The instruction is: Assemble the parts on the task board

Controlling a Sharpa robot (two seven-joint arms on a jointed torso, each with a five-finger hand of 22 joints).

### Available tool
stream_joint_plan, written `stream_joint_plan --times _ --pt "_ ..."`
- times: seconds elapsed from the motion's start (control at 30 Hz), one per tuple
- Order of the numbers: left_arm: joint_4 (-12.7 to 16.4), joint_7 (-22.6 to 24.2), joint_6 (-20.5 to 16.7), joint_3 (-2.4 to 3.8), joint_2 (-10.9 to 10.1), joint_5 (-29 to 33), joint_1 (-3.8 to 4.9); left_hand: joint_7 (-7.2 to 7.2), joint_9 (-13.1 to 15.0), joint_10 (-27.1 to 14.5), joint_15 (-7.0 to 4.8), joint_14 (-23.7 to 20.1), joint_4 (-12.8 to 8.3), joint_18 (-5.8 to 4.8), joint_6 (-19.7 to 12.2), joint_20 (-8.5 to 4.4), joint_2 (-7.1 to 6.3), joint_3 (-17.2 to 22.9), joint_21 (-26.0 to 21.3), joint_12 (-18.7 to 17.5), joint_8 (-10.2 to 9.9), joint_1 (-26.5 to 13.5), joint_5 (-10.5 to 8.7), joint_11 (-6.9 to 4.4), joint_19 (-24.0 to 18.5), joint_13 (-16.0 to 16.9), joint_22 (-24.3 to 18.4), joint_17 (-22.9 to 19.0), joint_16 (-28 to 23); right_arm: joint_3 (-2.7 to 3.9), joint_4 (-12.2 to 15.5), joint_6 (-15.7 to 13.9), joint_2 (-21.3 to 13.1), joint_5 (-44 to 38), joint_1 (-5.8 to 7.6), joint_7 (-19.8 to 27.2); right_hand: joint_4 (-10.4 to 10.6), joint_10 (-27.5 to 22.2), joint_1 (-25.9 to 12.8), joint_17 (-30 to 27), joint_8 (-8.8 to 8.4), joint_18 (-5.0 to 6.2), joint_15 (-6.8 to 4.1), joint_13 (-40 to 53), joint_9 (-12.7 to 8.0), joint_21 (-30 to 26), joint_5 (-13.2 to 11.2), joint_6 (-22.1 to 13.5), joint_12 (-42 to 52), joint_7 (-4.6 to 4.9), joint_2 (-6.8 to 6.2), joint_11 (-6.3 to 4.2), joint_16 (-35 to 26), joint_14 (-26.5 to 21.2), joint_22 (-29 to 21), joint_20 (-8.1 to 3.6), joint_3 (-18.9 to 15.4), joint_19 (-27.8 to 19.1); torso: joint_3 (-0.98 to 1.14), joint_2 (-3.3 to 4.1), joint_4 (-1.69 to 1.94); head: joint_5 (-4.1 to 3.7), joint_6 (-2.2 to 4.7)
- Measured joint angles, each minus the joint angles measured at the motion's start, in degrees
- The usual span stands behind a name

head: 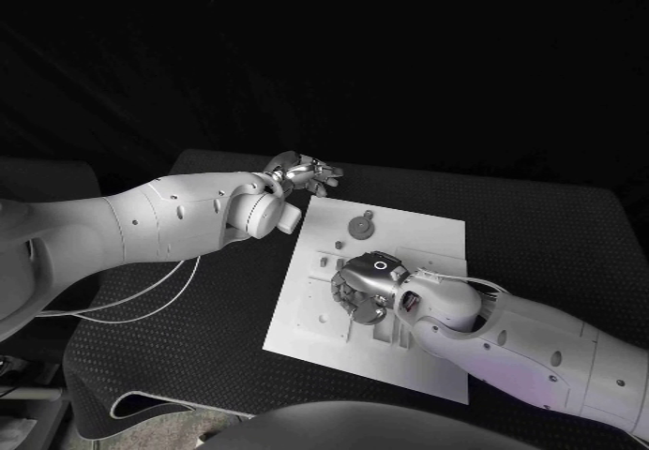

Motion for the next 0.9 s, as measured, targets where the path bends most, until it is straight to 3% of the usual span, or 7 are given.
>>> stream_joint_plan --times 0.9 --pt "0.07 -0.04 0.00 0.00 -0.09 0.00 0.04 0.00 -0.05 0.00 0.00 0.00 0.00 0.00 0.00 0.00 0.00 0.00 -0.23 0.00 0.21 0.00 0.00 0.00 0.00 0.03 0.05 0.04 0.00 -0.09 -1.33 0.38 1.04 -0.87 -0.05 -0.15 -0.26 -0.09 -0.17 0.25 -0.17 0.00 0.19 0.28 0.17 0.00 0.00 0.12 0.01 0.19 0.16 0.10 -0.22 0.19 0.05 0.00 0.07 0.00 0.02 -0.01 0.02 0.24 -0.26"
